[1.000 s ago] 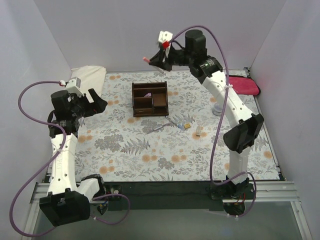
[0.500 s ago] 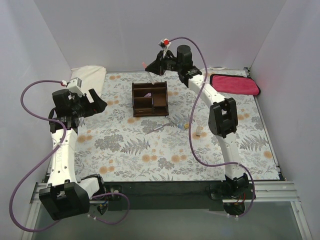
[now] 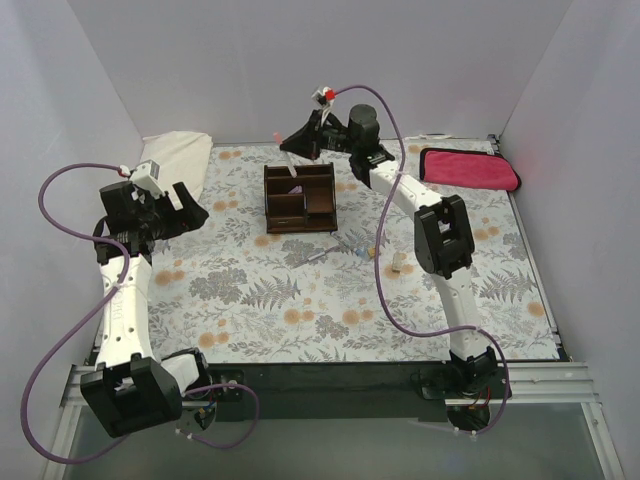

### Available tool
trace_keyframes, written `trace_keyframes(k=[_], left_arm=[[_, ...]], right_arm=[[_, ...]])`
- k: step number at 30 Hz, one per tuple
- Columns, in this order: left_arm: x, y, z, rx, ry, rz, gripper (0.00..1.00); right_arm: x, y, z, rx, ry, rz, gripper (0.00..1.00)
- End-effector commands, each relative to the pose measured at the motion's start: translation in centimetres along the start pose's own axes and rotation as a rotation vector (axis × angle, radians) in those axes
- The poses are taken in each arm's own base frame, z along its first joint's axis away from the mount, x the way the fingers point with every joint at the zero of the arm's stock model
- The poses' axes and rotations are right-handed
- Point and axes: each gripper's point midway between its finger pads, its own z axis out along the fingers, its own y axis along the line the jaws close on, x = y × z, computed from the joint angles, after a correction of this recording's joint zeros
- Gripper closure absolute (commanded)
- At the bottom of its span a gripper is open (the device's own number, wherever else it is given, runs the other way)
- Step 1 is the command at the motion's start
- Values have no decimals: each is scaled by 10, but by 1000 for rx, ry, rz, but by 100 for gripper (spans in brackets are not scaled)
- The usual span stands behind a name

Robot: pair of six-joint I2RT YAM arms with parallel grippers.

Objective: Sort the stationery into containers
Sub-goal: Place the pen in the storage box.

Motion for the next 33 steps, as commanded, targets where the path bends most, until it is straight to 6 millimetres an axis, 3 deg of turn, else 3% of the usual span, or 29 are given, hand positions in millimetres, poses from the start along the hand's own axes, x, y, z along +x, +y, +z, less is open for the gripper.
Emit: trace_keyframes(k=[1, 8, 15, 25, 33], left_arm=[[-9, -2, -3, 8, -5, 21, 18], [-8, -2, -2, 15, 9, 26, 18], [0, -2, -4, 21, 37, 28, 18], [5, 3, 1, 13, 70, 40, 18], [5, 7, 8, 5, 75, 40, 18]], right_arm=[[2, 44, 10, -95, -44, -1, 99], [31, 58, 11, -69, -55, -45, 99], [41, 49, 12, -37, -83, -101, 99], [72, 37, 22, -63, -96, -229, 99], [91, 42, 21, -85, -84, -308, 99]])
